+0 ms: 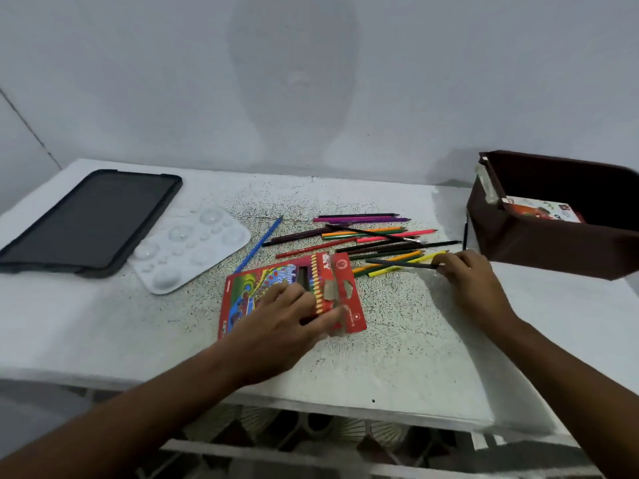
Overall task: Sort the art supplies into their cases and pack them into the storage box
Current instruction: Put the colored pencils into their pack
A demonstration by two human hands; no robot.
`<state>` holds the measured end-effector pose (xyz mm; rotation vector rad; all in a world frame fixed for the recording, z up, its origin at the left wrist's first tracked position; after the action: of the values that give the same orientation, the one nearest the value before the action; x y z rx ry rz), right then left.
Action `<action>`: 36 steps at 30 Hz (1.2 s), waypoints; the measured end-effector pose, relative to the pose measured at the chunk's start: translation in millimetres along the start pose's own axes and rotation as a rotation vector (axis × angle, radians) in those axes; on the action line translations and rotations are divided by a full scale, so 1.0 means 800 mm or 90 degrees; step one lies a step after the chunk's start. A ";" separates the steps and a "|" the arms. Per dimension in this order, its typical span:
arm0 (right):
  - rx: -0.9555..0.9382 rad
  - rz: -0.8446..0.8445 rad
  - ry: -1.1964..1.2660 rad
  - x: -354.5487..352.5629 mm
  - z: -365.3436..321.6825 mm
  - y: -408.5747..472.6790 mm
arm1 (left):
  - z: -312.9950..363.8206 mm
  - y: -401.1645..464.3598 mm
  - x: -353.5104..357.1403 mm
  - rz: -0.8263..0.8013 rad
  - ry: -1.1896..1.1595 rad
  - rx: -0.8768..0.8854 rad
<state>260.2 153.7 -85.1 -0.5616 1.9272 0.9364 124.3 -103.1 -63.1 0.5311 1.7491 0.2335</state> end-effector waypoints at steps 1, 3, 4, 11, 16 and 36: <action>-0.009 -0.006 0.022 -0.003 -0.007 0.000 | 0.001 -0.003 0.001 0.005 -0.029 -0.007; -0.049 -0.032 0.068 -0.005 -0.024 -0.003 | -0.004 -0.010 0.006 -0.006 -0.116 -0.037; -0.074 -0.055 0.082 -0.002 -0.034 -0.006 | -0.012 -0.015 0.013 -0.034 -0.151 -0.068; -0.128 -0.205 0.121 0.018 -0.075 -0.030 | -0.093 -0.078 0.067 -0.264 -0.154 -0.321; -0.149 -0.221 0.177 0.026 -0.099 -0.037 | -0.107 -0.098 0.070 -0.272 -0.157 -0.357; -0.009 -0.386 0.494 0.090 -0.209 -0.050 | -0.132 -0.143 0.064 -0.192 -0.323 -0.423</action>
<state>164.3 -4.0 -110.1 -1.5840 2.1769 0.3443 -11.5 -165.7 -130.7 -0.1540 1.1398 0.4039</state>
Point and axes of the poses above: each hand's wrist, its own y-axis towards the middle knuckle, its own x-axis out of the palm, z = x × y, the point moved 9 cm from there along y, towards the middle knuckle, and after that the axes turned 2 degrees about y, right-handed, at the moved point
